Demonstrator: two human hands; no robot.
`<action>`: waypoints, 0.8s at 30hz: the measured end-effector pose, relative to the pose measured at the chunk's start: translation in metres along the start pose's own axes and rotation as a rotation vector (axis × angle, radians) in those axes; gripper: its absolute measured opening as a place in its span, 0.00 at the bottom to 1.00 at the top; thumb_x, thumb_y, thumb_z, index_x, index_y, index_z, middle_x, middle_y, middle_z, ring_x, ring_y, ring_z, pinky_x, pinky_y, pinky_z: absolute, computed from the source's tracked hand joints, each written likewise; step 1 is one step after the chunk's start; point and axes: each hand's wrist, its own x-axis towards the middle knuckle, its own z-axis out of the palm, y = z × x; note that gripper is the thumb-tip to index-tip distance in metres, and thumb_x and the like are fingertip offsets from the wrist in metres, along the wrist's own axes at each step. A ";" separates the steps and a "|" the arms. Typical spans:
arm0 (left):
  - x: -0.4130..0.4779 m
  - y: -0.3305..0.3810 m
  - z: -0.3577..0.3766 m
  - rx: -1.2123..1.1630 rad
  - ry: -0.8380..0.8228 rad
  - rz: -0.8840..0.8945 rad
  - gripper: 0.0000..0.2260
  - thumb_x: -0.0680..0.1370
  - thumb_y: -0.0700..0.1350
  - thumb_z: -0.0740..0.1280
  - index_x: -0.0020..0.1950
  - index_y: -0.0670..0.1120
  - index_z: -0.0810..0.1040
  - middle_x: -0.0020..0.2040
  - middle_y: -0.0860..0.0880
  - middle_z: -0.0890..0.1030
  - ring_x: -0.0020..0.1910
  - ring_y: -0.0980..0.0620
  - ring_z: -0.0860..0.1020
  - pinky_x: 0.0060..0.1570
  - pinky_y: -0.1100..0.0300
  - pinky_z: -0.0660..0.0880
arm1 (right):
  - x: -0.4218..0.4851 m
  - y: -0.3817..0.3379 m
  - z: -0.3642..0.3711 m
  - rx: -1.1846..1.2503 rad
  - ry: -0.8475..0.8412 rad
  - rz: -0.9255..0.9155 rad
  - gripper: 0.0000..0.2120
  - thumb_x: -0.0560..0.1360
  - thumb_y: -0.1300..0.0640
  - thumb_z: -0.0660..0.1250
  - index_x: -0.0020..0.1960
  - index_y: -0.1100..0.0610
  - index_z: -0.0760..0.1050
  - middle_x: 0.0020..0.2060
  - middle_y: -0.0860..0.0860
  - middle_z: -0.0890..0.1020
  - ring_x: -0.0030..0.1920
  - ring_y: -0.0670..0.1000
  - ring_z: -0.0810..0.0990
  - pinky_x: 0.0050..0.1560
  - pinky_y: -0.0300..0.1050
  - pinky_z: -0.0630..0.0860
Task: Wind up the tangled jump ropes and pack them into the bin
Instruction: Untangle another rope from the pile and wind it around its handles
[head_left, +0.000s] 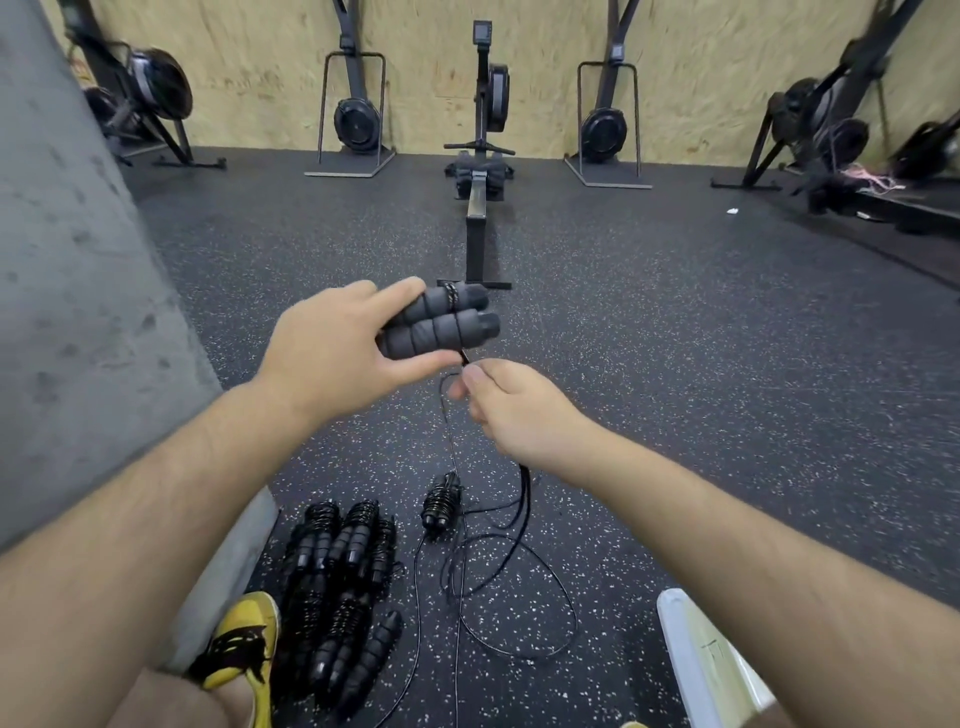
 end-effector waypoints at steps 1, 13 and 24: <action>0.000 -0.007 0.002 0.028 0.003 -0.002 0.31 0.69 0.79 0.57 0.59 0.58 0.73 0.39 0.54 0.74 0.42 0.46 0.80 0.37 0.56 0.73 | -0.003 -0.005 0.000 -0.048 0.019 -0.009 0.15 0.85 0.51 0.53 0.47 0.51 0.77 0.32 0.44 0.74 0.31 0.46 0.71 0.34 0.42 0.68; -0.011 -0.026 0.017 0.153 -0.082 0.065 0.29 0.68 0.79 0.57 0.53 0.58 0.74 0.35 0.54 0.72 0.38 0.45 0.79 0.32 0.58 0.70 | -0.029 -0.033 -0.021 -0.651 -0.027 -0.296 0.12 0.83 0.49 0.58 0.46 0.55 0.73 0.36 0.47 0.76 0.38 0.52 0.73 0.36 0.48 0.65; -0.019 -0.009 0.014 0.040 -0.209 0.232 0.36 0.68 0.82 0.52 0.60 0.59 0.77 0.37 0.55 0.75 0.38 0.47 0.79 0.35 0.56 0.75 | -0.003 -0.022 -0.058 -0.901 0.096 -0.530 0.12 0.83 0.45 0.57 0.54 0.48 0.77 0.49 0.44 0.79 0.50 0.51 0.79 0.47 0.50 0.75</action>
